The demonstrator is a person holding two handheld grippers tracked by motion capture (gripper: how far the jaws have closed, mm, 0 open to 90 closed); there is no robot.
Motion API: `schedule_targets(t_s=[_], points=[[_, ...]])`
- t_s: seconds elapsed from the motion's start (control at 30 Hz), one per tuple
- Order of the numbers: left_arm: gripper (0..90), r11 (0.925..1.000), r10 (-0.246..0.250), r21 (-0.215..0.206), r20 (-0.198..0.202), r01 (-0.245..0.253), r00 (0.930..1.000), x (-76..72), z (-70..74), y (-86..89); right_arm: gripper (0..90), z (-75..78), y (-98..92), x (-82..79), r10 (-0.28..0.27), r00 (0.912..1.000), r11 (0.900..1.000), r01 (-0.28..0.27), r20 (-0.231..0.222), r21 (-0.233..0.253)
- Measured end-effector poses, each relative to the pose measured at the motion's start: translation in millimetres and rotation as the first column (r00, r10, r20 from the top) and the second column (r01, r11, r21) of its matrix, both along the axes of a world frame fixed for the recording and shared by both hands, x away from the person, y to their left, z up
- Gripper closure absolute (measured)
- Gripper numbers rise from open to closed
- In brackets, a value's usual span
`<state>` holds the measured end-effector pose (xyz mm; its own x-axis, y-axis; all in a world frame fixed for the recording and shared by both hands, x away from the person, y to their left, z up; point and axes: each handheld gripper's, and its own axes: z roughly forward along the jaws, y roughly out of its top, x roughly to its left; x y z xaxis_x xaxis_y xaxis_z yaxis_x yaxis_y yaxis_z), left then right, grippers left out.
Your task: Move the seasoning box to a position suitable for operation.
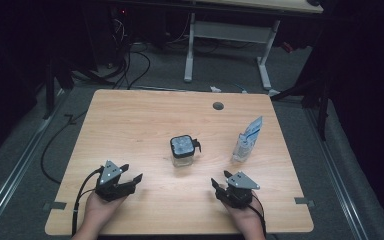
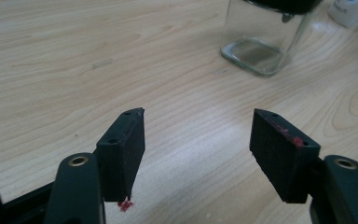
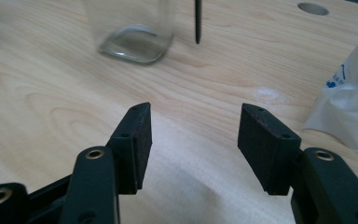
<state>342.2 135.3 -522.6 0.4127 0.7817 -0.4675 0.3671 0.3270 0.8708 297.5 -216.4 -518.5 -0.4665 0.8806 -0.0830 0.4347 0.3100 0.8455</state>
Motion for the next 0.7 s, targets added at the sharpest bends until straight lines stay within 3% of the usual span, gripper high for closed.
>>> schedule_targets(t_s=[0.13, 0.17, 0.47, 0.6, 0.7], points=[[39.7, 0.9999, 0.003, -0.017, -0.012, -0.003, 0.9999, -1.7, -0.9, -1.2, 44.8, 0.4, -1.2, -5.6, 0.014, 0.9999, 1.0, -0.014, -0.001, 0.006], [40.3, 1.0, 0.006, -0.003, 0.011, -0.006, 0.9999, -0.6, -1.0, -3.2, 44.7, 1.2, -0.5, -6.8, 0.027, 0.9996, 1.0, -0.027, 0.006, -0.003], [44.8, 0.9997, 0.023, -0.014, 0.033, -0.022, 0.9992, 4.0, -1.2, -4.1, 44.0, 3.0, 0.1, -2.9, 0.06, 0.9979, 0.998, -0.06, 0.023, -0.009], [48.7, 0.9985, 0.043, -0.033, 0.017, -0.043, 0.9989, 6.5, -0.6, -5.1, 43.7, 10.5, -7.5, 10.2, 0.046, 0.9987, 0.999, -0.046, 0.019, 0.002], [51.2, 0.9944, 0.073, -0.075, -0.018, -0.074, 0.9972, 12.9, 0.0, -6.5, 43.9, 14.4, -15.7, 11.3, 0.036, 0.9989, 0.999, -0.037, 0.03, 0.032]])
